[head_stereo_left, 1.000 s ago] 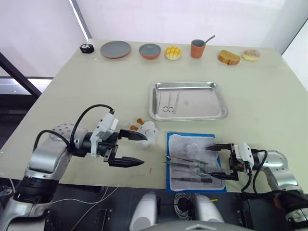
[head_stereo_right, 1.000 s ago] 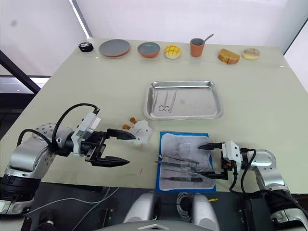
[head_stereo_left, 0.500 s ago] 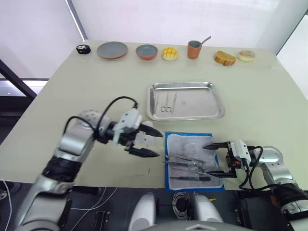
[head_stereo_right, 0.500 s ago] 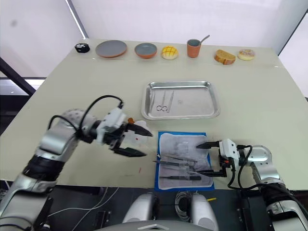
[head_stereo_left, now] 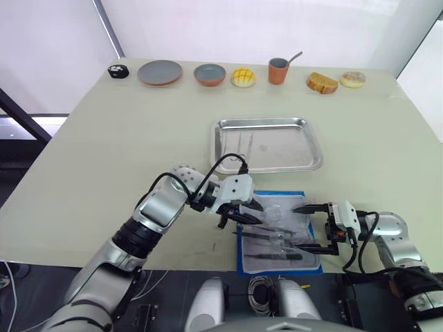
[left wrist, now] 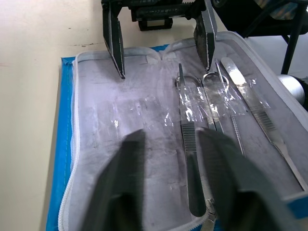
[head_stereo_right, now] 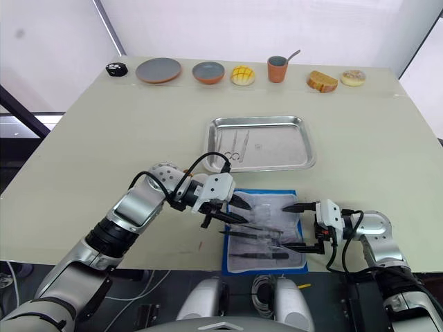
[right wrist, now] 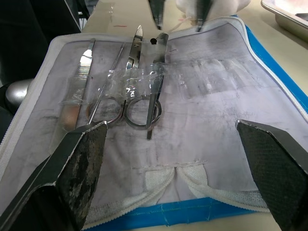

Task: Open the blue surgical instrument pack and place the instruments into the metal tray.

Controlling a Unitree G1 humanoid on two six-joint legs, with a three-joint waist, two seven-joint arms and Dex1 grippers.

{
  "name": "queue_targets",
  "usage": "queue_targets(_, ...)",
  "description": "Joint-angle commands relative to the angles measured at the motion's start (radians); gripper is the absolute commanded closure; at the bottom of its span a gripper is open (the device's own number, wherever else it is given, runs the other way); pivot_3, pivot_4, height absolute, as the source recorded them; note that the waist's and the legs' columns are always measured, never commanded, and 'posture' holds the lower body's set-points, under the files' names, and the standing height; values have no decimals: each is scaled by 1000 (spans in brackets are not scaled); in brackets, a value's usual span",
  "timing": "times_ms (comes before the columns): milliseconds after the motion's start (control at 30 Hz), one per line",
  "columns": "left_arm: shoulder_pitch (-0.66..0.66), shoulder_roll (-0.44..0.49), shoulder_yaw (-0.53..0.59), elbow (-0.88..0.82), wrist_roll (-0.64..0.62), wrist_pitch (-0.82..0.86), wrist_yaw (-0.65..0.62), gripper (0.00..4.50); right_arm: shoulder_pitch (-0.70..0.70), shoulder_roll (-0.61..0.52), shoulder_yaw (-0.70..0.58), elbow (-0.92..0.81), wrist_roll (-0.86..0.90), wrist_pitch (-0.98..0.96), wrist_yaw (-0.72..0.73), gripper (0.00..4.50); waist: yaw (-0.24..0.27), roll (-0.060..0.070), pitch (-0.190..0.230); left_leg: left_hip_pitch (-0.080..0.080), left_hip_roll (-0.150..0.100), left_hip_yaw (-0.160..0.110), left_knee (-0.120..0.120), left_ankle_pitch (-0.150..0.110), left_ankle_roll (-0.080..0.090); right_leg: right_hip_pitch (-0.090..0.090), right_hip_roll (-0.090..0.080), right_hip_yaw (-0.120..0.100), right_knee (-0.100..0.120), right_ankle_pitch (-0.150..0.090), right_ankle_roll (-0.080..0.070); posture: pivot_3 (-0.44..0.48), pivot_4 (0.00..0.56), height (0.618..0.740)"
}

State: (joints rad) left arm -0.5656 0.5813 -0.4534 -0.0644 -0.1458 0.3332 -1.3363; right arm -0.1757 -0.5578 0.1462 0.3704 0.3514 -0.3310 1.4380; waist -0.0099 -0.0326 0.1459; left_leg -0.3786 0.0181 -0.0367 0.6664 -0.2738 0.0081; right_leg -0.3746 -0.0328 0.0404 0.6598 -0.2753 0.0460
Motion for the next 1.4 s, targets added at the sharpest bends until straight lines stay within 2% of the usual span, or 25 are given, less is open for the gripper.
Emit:
queue_targets(33,-4,-5,-10,-8,8,-27,-6,3104,50,-13,23,71,-64,38,-20,0,0,0,0,0,0,0,0,0,0,0,0,0,0,0,0,0,150,740)
queue_targets(667,-2,-22,-72,61,85,-92,-6,3104,68,-21,22,45,-62,52,-34,0,1,0,0,0,0,0,0,0,0,0,0,0,0,0,0,0,150,740)
queue_targets(867,2,-57,-84,67,104,-83,13,3104,74,-26,23,32,-61,61,-39,0,6,0,0,0,0,0,0,0,0,0,0,0,0,0,0,0,150,740)
queue_targets(967,19,-77,-76,65,98,-76,28,3104,80,-29,24,23,-59,66,-42,0,7,0,0,0,0,0,0,0,0,0,0,0,0,0,0,0,150,740)
queue_targets(1200,82,-61,-72,118,114,-153,35,3104,97,-39,27,-1,-56,77,-43,0,9,1,-1,0,0,0,0,0,1,0,-1,0,0,0,0,0,150,740)
queue_targets(1300,92,-65,-70,117,114,-157,38,3879,103,-42,27,-8,-55,80,-44,0,14,2,-1,0,0,-1,0,0,1,0,-1,0,0,0,0,0,150,740)
queue_targets(1333,93,-65,-71,114,115,-159,39,4280,106,-44,27,-10,-55,81,-44,0,15,2,-1,0,0,0,0,0,1,0,-1,0,0,0,0,0,150,740)
queue_targets(1400,94,-66,-73,108,116,-160,42,4413,110,-47,29,-14,-56,83,-44,0,18,2,-1,0,0,0,0,0,1,0,-1,0,0,0,0,0,150,740)
